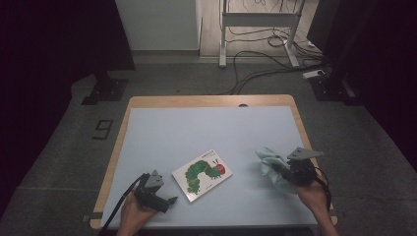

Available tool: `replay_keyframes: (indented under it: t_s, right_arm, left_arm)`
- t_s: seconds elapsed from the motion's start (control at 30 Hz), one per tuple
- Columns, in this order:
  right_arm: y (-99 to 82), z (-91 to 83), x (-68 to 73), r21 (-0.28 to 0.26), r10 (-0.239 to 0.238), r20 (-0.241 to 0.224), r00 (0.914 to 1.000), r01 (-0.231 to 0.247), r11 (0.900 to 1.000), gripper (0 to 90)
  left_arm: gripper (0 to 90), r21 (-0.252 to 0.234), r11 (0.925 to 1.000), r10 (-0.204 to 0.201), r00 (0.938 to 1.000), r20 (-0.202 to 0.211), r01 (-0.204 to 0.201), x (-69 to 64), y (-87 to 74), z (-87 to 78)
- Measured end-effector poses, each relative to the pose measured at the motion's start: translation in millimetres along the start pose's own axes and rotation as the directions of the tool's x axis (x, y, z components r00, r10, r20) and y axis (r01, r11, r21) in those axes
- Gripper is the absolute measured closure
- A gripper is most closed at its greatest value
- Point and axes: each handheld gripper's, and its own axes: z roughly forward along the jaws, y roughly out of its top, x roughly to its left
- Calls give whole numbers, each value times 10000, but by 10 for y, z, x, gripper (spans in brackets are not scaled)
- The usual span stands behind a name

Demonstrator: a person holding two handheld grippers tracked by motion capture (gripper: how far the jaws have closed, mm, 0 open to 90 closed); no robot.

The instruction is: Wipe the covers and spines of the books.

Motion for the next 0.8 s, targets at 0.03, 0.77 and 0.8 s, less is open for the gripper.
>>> replay_keyframes:
  t_s: [0.03,0.77,0.8]
  right_arm:
    - [-20,-12,-21,45,-6,63,10000,6,10000,732]
    - [-564,198,-235,1227,542,994,9936,-662,9902,654]
    - [-571,193,-243,1200,661,976,9930,-777,9897,641]
  left_arm:
    - [0,-3,10000,-2,10000,-7,2,0,0,0]
    - [0,4,10000,-17,10000,-4,17,0,0,1]
    - [0,3,10000,-15,10000,-6,15,0,0,1]
